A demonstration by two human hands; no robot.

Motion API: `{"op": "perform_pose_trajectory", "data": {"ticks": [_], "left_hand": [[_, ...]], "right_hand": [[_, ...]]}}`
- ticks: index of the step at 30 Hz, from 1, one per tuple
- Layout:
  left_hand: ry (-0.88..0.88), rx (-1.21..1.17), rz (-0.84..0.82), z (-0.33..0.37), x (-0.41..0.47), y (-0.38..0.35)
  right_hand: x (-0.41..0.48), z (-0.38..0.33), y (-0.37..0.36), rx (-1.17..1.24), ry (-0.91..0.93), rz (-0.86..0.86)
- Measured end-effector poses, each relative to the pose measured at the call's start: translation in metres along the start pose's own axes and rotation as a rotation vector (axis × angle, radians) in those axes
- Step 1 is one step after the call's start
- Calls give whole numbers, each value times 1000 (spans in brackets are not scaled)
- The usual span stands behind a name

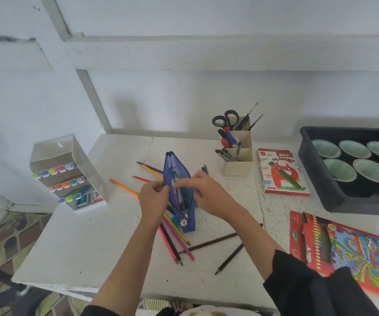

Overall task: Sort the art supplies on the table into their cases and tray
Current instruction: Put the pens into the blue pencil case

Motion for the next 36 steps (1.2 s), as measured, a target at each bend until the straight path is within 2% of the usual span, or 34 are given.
{"op": "perform_pose_trajectory", "data": {"ticks": [2,4,7,11,16,23,26,31,34,36], "left_hand": [[12,-10,1,-2,0,1],[23,-8,-2,-4,-1,1],[37,-8,-9,-7,0,0],[26,-36,-42,-3,-3,-2],[36,-46,-60,-4,-1,-2],[10,-3,-82,-3,0,-11],[3,-11,-96,-3,0,-15],[8,-9,-101,-5,4,-18],[27,6,-105,-6,4,-21],[27,15,-103,-6,5,-22]], "right_hand": [[-7,18,16,99,-75,242],[-13,47,20,79,-232,340],[-20,87,3,-106,-469,182],[-22,105,-22,-331,-558,-13],[-18,107,-27,-420,-583,-48],[-29,113,-16,-402,-705,-56],[-34,118,-10,-219,-748,38],[-40,110,12,356,-802,269],[-35,87,23,659,-749,236],[-30,70,29,697,-693,151]]}}
Point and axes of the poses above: each hand's wrist, its own x-axis towards the middle knuckle, its own y-axis out of the back of the hand, z = x × y, the point moved 8 cm from there along x, towards the middle knuckle, and after that the axes turned 4 degrees about y, right-handed, at the moved point
